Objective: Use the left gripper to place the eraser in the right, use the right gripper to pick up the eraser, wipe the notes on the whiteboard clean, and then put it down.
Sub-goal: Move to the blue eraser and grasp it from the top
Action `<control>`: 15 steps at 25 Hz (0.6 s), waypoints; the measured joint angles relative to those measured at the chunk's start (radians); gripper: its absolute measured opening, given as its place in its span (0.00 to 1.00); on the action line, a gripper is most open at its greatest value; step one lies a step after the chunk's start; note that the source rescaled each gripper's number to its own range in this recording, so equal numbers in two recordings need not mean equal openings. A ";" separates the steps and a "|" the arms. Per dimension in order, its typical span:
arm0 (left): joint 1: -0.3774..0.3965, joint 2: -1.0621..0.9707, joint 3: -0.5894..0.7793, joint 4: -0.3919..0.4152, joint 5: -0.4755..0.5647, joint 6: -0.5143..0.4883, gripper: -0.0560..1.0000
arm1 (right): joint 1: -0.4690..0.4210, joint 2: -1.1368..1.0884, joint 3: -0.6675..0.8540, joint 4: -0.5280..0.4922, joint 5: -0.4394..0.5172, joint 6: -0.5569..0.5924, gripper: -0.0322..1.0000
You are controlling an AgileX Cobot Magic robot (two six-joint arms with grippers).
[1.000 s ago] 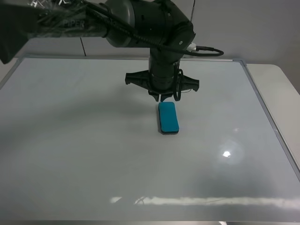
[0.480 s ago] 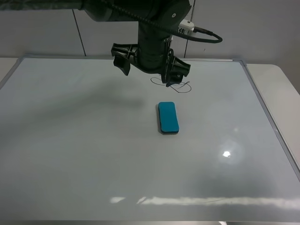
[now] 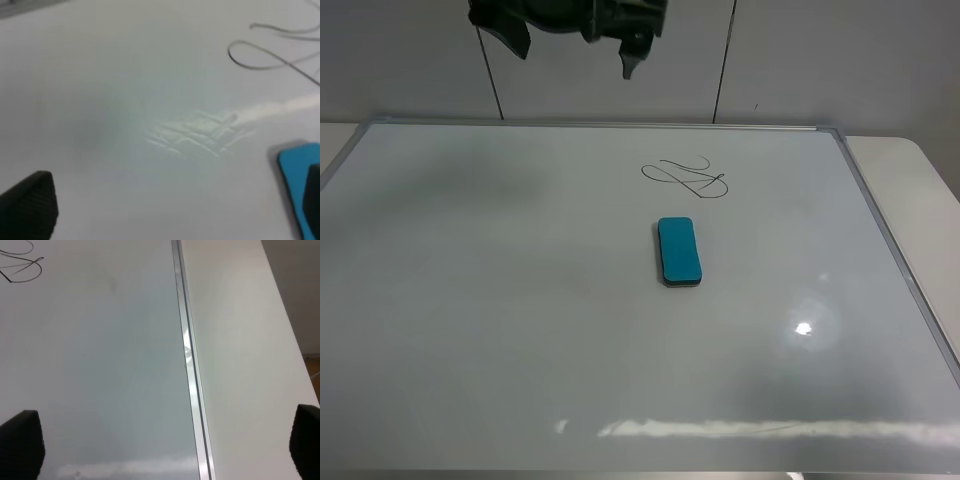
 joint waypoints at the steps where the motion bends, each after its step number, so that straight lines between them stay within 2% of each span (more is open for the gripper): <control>1: 0.024 -0.030 0.000 -0.026 0.005 0.031 1.00 | 0.000 0.000 0.000 0.000 0.000 0.000 0.97; 4: 0.122 -0.109 0.000 -0.093 0.068 0.130 1.00 | 0.000 0.000 0.000 0.000 0.000 0.000 0.97; 10: 0.326 -0.281 0.000 -0.115 0.082 0.330 1.00 | 0.000 0.000 0.000 0.000 0.000 0.000 0.97; 15: 0.480 -0.442 0.017 -0.133 0.087 0.361 1.00 | 0.000 0.000 0.000 0.000 0.000 0.000 0.97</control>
